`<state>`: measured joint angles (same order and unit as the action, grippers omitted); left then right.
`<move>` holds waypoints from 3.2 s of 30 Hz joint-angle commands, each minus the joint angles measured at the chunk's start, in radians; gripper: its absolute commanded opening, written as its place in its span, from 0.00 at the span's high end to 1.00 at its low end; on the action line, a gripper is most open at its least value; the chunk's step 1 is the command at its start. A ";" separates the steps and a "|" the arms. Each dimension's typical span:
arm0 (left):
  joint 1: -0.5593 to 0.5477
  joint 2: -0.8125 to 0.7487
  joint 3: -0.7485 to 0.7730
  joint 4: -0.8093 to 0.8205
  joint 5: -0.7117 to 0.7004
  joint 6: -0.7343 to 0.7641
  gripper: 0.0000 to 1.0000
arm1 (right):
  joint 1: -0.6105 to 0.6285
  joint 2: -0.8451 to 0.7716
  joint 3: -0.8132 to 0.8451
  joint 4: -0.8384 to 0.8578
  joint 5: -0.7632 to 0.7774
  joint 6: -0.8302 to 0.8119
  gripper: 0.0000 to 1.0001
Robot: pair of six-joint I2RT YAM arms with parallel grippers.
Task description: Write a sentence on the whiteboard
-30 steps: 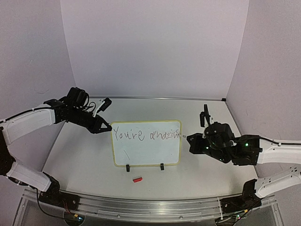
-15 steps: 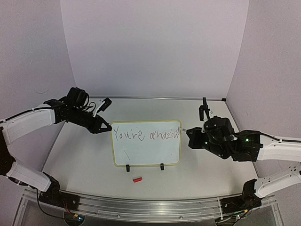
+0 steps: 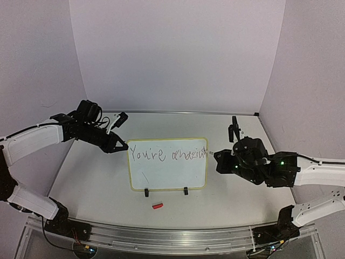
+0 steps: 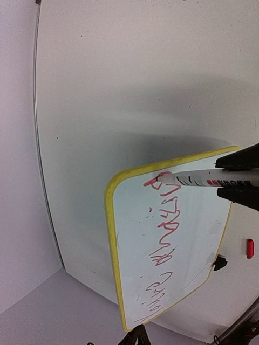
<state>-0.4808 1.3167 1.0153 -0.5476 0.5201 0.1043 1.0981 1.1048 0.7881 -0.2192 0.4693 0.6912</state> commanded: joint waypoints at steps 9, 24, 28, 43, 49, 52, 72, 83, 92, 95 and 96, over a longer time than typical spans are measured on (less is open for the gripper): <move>-0.013 0.028 0.007 -0.052 -0.023 0.021 1.00 | -0.004 -0.031 -0.047 -0.027 -0.007 0.068 1.00; -0.019 0.027 0.007 -0.052 -0.025 0.020 1.00 | 0.008 -0.013 -0.073 -0.043 -0.047 0.109 1.00; -0.021 0.027 0.008 -0.051 -0.025 0.020 1.00 | 0.010 0.002 -0.067 -0.042 -0.055 0.108 1.00; -0.021 0.024 0.007 -0.053 -0.025 0.020 1.00 | 0.022 0.021 -0.058 0.065 -0.066 0.078 1.00; -0.021 0.023 0.007 -0.051 -0.027 0.020 1.00 | 0.022 -0.071 -0.084 0.146 -0.125 0.040 1.00; -0.021 0.023 0.008 -0.051 -0.024 0.021 1.00 | 0.022 -0.098 -0.084 0.152 -0.184 -0.002 1.00; -0.028 0.009 0.005 -0.049 -0.024 0.011 1.00 | 0.217 0.268 0.108 0.352 -0.204 -0.154 1.00; -0.033 0.012 0.007 -0.047 -0.017 0.007 1.00 | 0.294 0.595 0.289 0.494 -0.142 -0.118 1.00; -0.033 0.018 0.009 -0.046 -0.016 0.005 1.00 | 0.298 0.677 0.322 0.534 -0.091 -0.135 1.00; -0.034 0.017 0.008 -0.048 -0.015 0.006 1.00 | 0.298 0.686 0.324 0.516 -0.043 -0.116 1.00; -0.035 0.017 0.009 -0.048 -0.016 0.006 1.00 | 0.298 0.690 0.332 0.499 -0.028 -0.109 1.00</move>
<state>-0.4904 1.3159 1.0153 -0.5465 0.5186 0.1036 1.3914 1.7743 1.0724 0.2767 0.3540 0.5632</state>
